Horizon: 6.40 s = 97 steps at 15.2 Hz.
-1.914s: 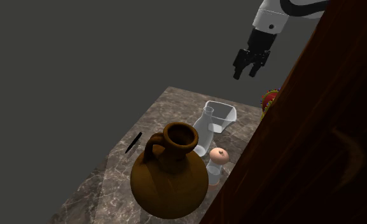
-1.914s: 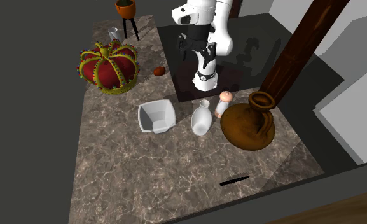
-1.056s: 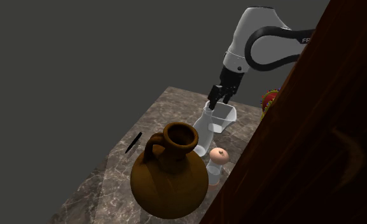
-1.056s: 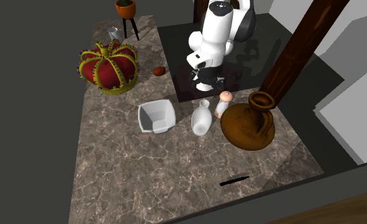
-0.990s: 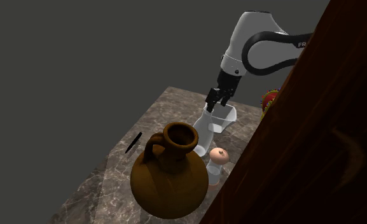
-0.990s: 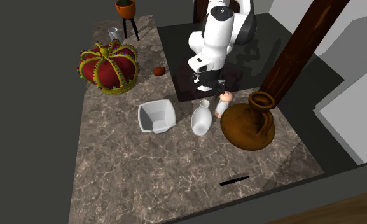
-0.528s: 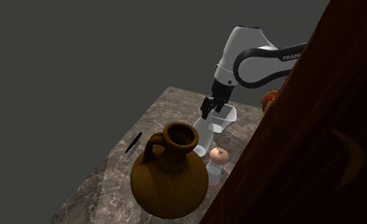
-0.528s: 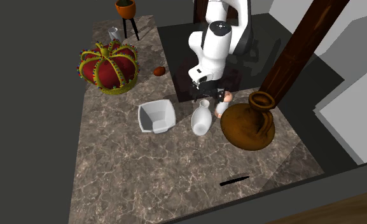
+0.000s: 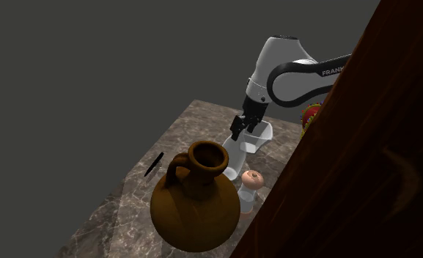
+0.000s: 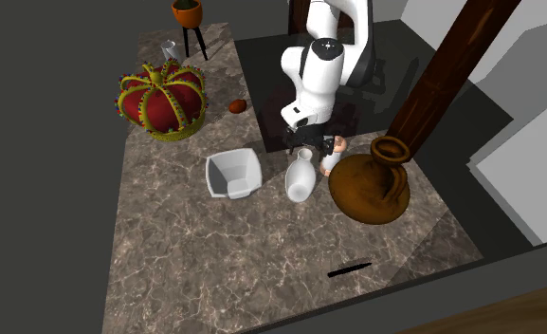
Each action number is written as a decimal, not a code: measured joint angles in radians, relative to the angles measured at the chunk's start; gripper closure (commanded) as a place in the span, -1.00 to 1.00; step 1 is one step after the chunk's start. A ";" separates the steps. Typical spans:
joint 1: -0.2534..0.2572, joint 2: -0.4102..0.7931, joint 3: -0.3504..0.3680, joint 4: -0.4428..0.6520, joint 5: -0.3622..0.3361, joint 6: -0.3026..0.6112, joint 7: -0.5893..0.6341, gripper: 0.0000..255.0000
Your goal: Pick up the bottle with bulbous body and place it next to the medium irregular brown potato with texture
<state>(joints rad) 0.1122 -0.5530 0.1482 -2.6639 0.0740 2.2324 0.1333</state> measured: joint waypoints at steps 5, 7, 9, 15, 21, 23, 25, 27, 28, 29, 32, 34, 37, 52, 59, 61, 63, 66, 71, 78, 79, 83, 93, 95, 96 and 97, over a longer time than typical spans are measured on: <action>0.000 0.000 0.000 0.000 0.000 0.000 0.000 1.00; 0.000 0.000 0.000 0.000 0.000 0.000 0.000 1.00; 0.000 0.000 0.000 0.000 0.000 0.000 0.000 1.00; 0.000 -0.015 -0.003 0.031 -0.001 -0.046 0.000 1.00; -0.002 -0.047 -0.011 0.089 -0.005 -0.136 -0.004 1.00; -0.002 -0.051 -0.012 0.113 -0.006 -0.164 -0.003 1.00; -0.002 -0.060 -0.013 0.134 -0.006 -0.195 -0.003 1.00; -0.003 -0.061 -0.015 0.162 -0.008 -0.223 -0.002 1.00; -0.003 -0.066 -0.017 0.173 -0.009 -0.239 -0.004 1.00; -0.004 -0.067 -0.018 0.184 -0.009 -0.251 -0.004 1.00; -0.004 -0.072 -0.020 0.221 -0.011 -0.293 -0.004 1.00; -0.005 -0.068 -0.021 0.251 -0.012 -0.319 -0.003 1.00; -0.006 -0.070 -0.022 0.292 -0.014 -0.361 -0.002 1.00; -0.011 -0.040 -0.031 0.512 -0.023 -0.552 -0.002 1.00; -0.015 -0.007 -0.034 0.636 -0.027 -0.644 -0.001 1.00; -0.016 0.002 -0.035 0.671 -0.029 -0.668 -0.001 1.00; -0.017 0.014 -0.036 0.709 -0.030 -0.696 -0.001 1.00; -0.017 0.031 -0.034 0.763 -0.031 -0.733 0.002 1.00; -0.019 0.064 -0.035 0.863 -0.034 -0.799 0.003 1.00; -0.033 -0.027 -0.101 0.829 -0.053 -0.858 -0.074 1.00; -0.035 -0.050 -0.113 0.811 -0.057 -0.863 -0.088 1.00; -0.046 -0.136 -0.172 0.763 -0.086 -0.900 -0.157 1.00; -0.077 -0.306 -0.350 0.704 -0.212 -1.000 -0.361 1.00; -0.083 -0.330 -0.385 0.705 -0.242 -1.020 -0.402 1.00; -0.086 -0.345 -0.401 0.711 -0.257 -1.037 -0.423 1.00; -0.088 -0.354 -0.422 0.711 -0.275 -1.043 -0.446 1.00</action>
<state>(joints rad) 0.0244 -0.9075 -0.2735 -1.9526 -0.2006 1.1897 -0.3128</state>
